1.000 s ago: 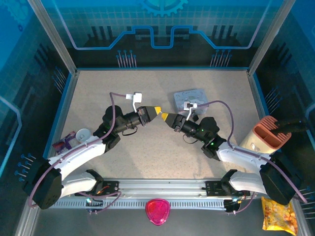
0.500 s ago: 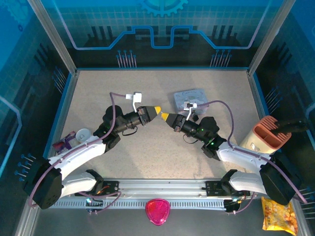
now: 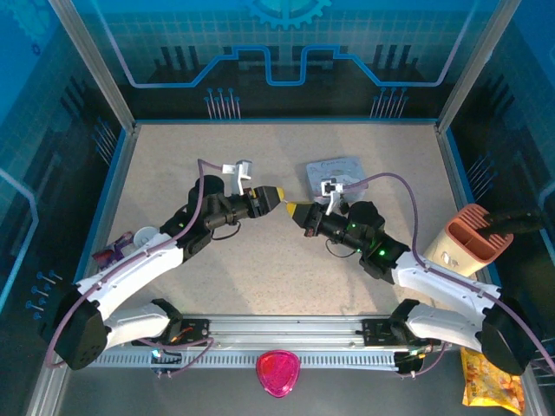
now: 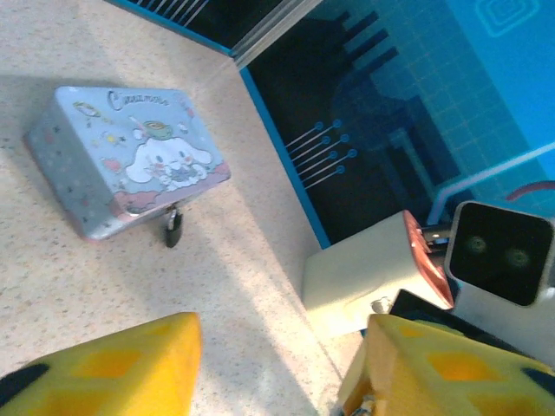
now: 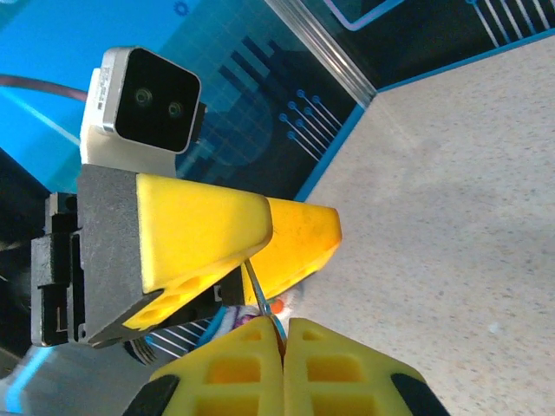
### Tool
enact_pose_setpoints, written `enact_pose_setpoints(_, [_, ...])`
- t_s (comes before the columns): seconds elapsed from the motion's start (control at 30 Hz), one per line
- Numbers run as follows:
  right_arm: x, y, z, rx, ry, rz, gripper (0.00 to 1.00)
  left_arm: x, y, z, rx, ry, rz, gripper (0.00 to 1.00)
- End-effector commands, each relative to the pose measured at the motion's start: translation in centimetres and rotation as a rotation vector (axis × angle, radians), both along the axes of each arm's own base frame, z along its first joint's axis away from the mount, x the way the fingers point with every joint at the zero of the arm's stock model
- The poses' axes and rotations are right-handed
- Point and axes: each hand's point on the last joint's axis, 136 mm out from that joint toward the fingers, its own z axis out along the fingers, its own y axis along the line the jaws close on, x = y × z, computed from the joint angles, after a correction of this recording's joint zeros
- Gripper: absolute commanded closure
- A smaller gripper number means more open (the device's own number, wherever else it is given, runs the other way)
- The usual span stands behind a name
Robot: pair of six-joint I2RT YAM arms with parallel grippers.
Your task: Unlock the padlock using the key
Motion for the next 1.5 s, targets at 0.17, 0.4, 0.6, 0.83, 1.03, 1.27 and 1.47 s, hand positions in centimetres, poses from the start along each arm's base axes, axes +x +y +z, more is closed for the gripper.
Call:
enact_pose_setpoints(0.17, [0.6, -4.6, -0.2, -0.333, -0.036, -0.188, 1.0, 0.7, 2.9, -2.7, 0.165, 0.128, 0.162, 0.31])
enact_pose_setpoints(0.4, [-0.7, -12.0, 0.1, -0.6, -0.015, -0.386, 1.0, 1.6, 2.1, -5.1, 0.352, 0.232, 0.189, 0.26])
enact_pose_setpoints(0.6, [-2.9, -16.5, 4.4, -0.591, -0.072, -0.487, 1.0, 2.4, -4.3, -7.8, 0.411, 0.287, 0.101, 0.26])
enact_pose_setpoints(0.83, [-5.7, -21.3, 7.2, -0.555, -0.113, -0.596, 1.0, 3.2, -12.9, -12.2, 0.518, 0.303, 0.026, 0.27])
enact_pose_setpoints(1.03, [-7.8, -23.9, 7.6, -0.508, -0.13, -0.636, 1.0, 4.0, -17.9, -16.1, 0.591, 0.288, 0.006, 0.29])
enact_pose_setpoints(1.27, [-9.8, -25.9, 7.5, -0.44, -0.153, -0.66, 1.0, 6.5, -18.6, -19.5, 0.645, 0.298, 0.127, 0.32])
enact_pose_setpoints(1.47, [-10.2, -26.4, 6.9, -0.442, -0.158, -0.662, 1.0, 8.6, -20.2, -22.1, 0.646, 0.321, 0.192, 0.35])
